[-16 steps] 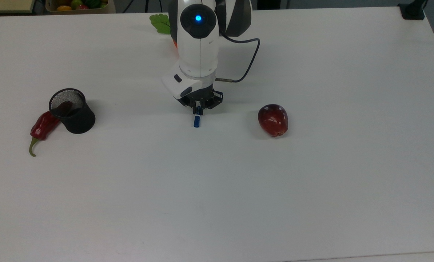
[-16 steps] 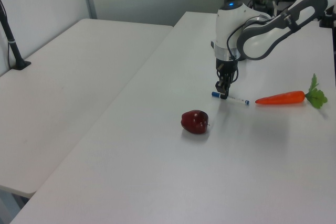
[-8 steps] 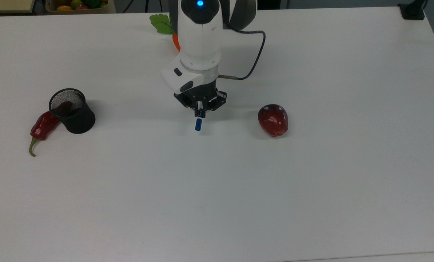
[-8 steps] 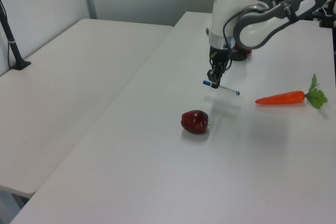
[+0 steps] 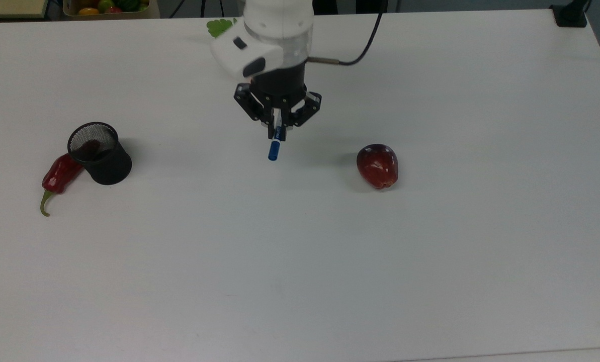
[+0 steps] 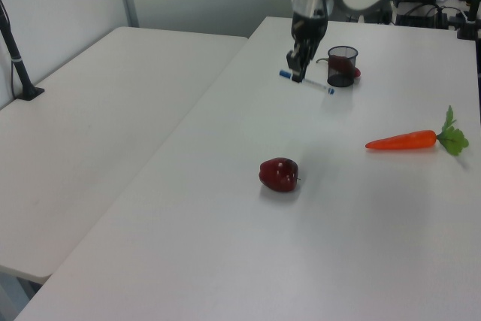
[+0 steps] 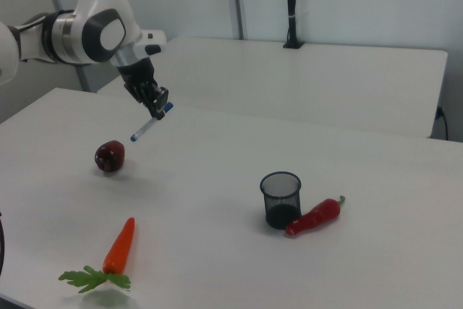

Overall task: Place marker
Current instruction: 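Lift the marker and carry it over the black mesh cup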

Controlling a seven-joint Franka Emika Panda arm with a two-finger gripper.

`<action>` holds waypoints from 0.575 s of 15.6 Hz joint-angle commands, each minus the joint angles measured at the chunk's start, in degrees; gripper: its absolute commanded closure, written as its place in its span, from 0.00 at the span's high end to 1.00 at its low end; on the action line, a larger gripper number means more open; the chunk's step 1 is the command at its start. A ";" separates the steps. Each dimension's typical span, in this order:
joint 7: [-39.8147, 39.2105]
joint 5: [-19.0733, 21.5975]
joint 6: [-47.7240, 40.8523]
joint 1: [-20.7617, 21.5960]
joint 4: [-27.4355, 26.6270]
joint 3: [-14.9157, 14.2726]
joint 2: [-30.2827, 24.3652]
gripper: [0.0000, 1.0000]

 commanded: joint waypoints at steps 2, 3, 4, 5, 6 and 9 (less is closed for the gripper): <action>0.40 -3.85 -0.53 -3.07 0.49 -1.33 -2.40 0.13; 0.40 -4.99 -0.09 -4.21 0.67 -1.33 -2.66 0.13; 0.40 -6.14 0.52 -5.52 0.50 -1.33 -2.66 0.13; 0.40 -7.28 1.92 -6.93 0.41 -1.25 -2.66 0.13; 0.40 -7.90 4.02 -8.51 0.24 -1.25 -2.58 0.13; 0.40 -9.48 11.23 -12.82 -1.34 -1.33 -2.31 0.13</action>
